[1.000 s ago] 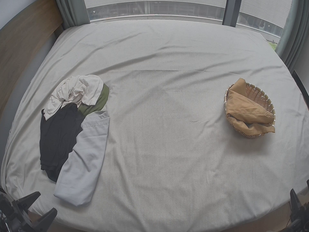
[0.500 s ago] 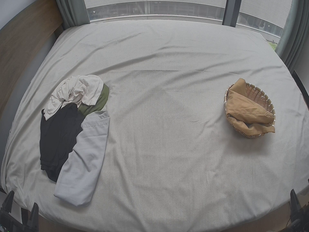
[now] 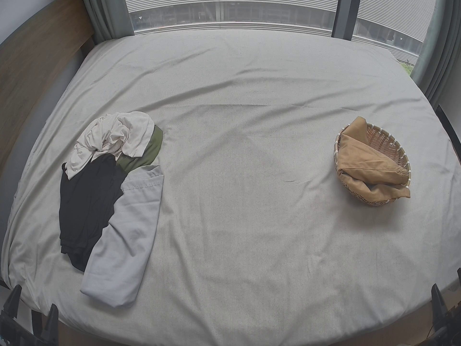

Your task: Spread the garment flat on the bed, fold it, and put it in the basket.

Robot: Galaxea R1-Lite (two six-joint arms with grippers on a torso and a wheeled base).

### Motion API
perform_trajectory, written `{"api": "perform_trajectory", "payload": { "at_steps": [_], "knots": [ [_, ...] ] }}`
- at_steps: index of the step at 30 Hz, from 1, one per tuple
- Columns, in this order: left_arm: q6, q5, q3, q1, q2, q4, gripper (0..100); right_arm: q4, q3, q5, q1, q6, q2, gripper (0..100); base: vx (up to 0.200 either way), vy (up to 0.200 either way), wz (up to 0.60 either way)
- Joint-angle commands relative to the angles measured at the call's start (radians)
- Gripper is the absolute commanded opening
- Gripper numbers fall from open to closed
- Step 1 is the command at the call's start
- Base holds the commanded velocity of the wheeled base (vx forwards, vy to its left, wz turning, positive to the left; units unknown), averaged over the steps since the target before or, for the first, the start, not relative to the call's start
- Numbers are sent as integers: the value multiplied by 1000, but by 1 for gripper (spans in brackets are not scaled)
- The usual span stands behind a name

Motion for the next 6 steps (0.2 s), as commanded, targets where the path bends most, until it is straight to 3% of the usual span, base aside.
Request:
{"api": "perform_trajectory", "payload": {
  "at_steps": [1,6],
  "knots": [
    [-1,0,18,1,-14,-2,100,0,18,0,0,-3,2,100,0,0,0],
    [-4,0,18,1,-14,-2,100,0,18,0,-2,-5,2,100,0,0,0]
  ]
}}
